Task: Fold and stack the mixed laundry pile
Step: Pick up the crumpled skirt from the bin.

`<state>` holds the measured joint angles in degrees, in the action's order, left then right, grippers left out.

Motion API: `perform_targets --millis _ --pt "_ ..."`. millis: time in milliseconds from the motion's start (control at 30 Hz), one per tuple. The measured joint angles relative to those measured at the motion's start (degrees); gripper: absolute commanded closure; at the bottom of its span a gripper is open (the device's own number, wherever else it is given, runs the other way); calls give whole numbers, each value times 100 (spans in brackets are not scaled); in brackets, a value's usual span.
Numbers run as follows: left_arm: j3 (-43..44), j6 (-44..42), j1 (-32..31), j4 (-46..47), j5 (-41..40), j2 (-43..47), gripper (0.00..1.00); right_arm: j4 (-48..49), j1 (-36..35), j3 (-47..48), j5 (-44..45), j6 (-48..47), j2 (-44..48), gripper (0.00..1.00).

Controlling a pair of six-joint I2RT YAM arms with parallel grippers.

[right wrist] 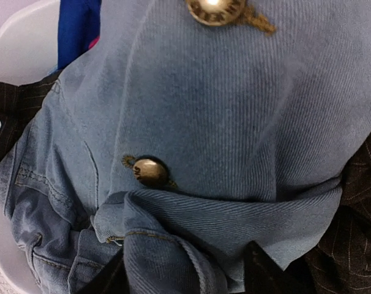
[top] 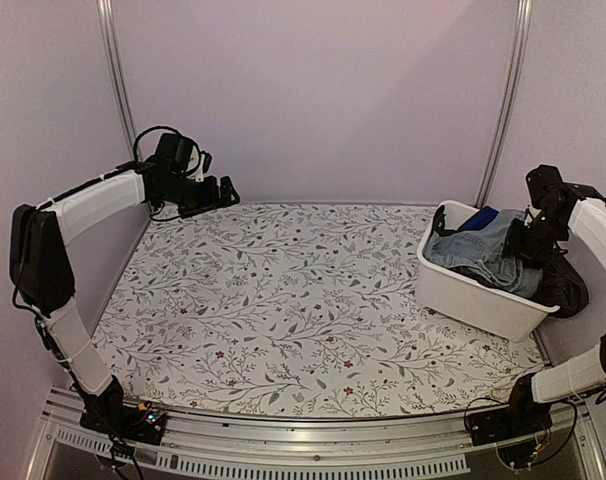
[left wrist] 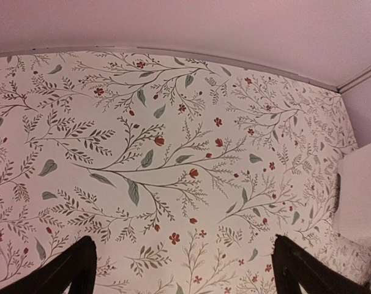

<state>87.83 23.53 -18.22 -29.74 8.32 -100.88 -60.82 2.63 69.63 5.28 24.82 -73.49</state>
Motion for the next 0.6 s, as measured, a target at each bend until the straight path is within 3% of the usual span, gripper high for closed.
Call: perform_targets --millis 67,100,300,600 --pt "0 9 0 0 2 0 0 76 0 122 -109 -24 -26 94" --pt "0 9 0 0 0 0 0 94 0 219 -153 -52 -55 100" --pt "0 7 0 -2 -7 0 0 201 0 1158 -693 -157 -328 100" --pt "48 2 0 -44 -116 0 0 953 -188 3412 -1731 -299 -988 100"
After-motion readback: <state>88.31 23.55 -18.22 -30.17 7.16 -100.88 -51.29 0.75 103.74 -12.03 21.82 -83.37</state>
